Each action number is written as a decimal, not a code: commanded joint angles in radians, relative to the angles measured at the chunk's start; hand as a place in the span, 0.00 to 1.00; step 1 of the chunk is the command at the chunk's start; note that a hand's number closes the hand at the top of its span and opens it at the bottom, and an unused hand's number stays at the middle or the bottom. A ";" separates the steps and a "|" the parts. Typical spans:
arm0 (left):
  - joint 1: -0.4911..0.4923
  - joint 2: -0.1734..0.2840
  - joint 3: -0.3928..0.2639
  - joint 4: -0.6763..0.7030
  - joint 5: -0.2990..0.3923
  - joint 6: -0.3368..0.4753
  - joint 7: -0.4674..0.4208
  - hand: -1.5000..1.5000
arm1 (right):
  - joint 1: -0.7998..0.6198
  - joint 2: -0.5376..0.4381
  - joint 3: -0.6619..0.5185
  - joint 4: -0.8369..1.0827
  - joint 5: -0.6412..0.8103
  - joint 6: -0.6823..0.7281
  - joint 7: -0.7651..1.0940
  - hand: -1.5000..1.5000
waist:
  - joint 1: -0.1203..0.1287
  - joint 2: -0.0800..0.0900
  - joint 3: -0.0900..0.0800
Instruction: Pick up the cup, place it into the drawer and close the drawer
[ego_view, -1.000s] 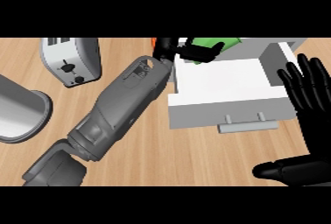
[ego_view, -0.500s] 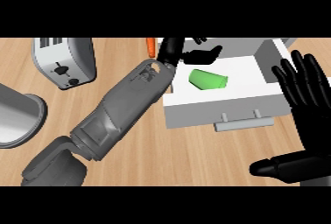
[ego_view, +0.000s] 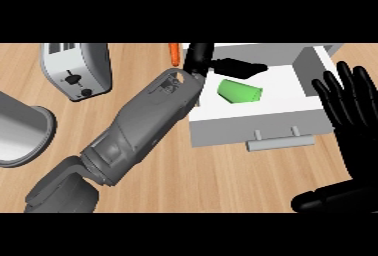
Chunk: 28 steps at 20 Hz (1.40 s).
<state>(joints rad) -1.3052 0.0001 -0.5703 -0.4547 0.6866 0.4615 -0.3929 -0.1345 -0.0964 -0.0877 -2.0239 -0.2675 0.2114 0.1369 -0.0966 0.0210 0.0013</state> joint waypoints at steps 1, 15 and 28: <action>-0.004 0.000 0.051 -0.035 0.071 -0.034 -0.075 0.00 | 0.011 -0.016 -0.033 0.019 -0.063 0.034 -0.005 0.00 | 0.022 -0.004 0.000; 0.169 0.147 0.151 -0.311 0.116 -0.032 -0.005 0.00 | 0.105 -0.165 -0.012 -0.100 0.047 0.158 0.036 1.00 | 0.120 -0.036 -0.002; 0.681 0.415 0.184 -0.876 0.126 -0.035 0.110 0.00 | 0.179 -0.171 0.053 0.014 0.306 0.189 -0.097 1.00 | 0.118 -0.027 -0.001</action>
<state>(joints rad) -0.7549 0.3501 -0.4022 -1.1775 0.8110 0.4236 -0.3113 -0.0049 -0.2608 -0.0386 -2.0594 -0.0313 0.3824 0.1196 0.0299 -0.0090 -0.0003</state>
